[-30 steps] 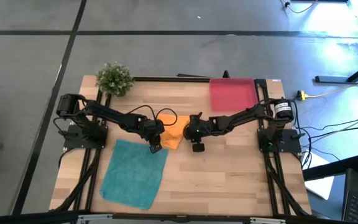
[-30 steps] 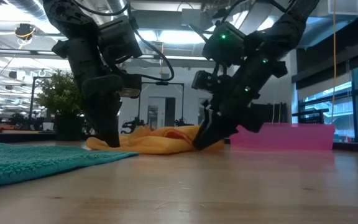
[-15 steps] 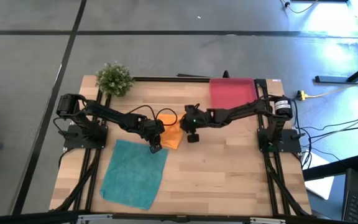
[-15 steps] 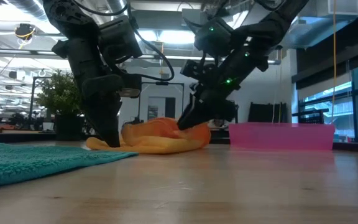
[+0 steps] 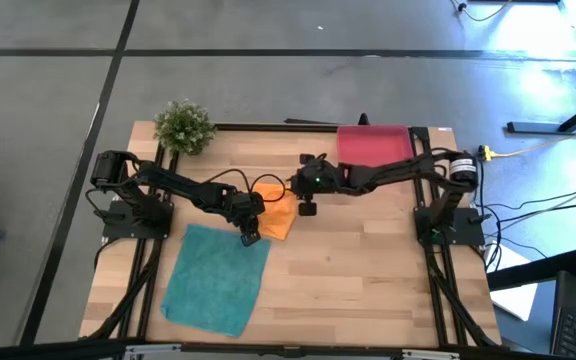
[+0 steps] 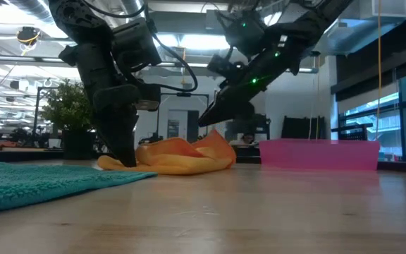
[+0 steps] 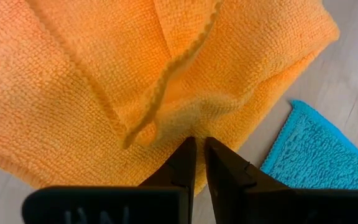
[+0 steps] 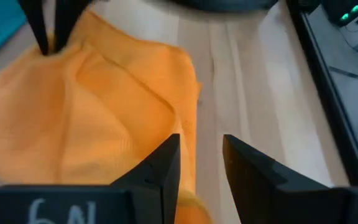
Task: Roll microfiber towels into tight, uniform cylinder then place into a basket
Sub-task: Fold the orange microfiber towel
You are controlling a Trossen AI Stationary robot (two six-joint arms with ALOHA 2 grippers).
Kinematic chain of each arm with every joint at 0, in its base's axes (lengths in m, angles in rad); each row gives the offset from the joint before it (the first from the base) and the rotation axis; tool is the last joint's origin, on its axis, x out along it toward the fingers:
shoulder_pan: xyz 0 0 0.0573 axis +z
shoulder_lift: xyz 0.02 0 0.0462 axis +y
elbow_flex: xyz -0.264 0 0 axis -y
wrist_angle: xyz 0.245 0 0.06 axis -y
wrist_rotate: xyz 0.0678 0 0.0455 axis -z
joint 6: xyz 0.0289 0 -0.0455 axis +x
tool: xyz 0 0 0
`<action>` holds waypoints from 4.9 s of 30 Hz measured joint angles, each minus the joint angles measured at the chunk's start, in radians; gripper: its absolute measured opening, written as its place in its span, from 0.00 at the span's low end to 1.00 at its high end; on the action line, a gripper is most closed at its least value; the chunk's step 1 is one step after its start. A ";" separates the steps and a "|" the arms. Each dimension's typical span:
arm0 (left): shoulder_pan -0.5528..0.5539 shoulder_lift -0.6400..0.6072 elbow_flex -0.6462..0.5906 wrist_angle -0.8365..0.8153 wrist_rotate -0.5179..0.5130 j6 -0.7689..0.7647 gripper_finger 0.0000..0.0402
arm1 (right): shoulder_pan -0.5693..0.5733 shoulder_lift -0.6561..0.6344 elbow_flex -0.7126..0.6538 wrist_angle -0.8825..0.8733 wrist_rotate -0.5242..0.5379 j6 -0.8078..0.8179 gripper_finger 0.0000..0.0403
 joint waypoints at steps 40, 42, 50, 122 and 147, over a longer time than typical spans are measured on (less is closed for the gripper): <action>0.000 0.000 0.000 0.009 -0.011 -0.030 0.07 | -0.106 0.029 0.053 -0.150 -0.152 -0.052 0.30; 0.000 0.000 0.000 0.008 -0.011 -0.030 0.07 | -0.116 0.029 0.053 -0.154 -0.085 -0.052 0.30; 0.000 -0.004 0.002 0.008 0.005 -0.078 0.07 | -0.098 -0.034 0.053 -0.183 -0.001 -0.018 0.30; 0.110 -0.004 0.052 -0.244 -0.143 -0.027 0.07 | -0.025 0.108 0.053 -0.340 -0.280 0.238 0.30; 0.281 -0.132 0.154 -0.351 0.031 -0.073 0.07 | 0.045 0.004 0.054 -0.415 -0.298 0.304 0.30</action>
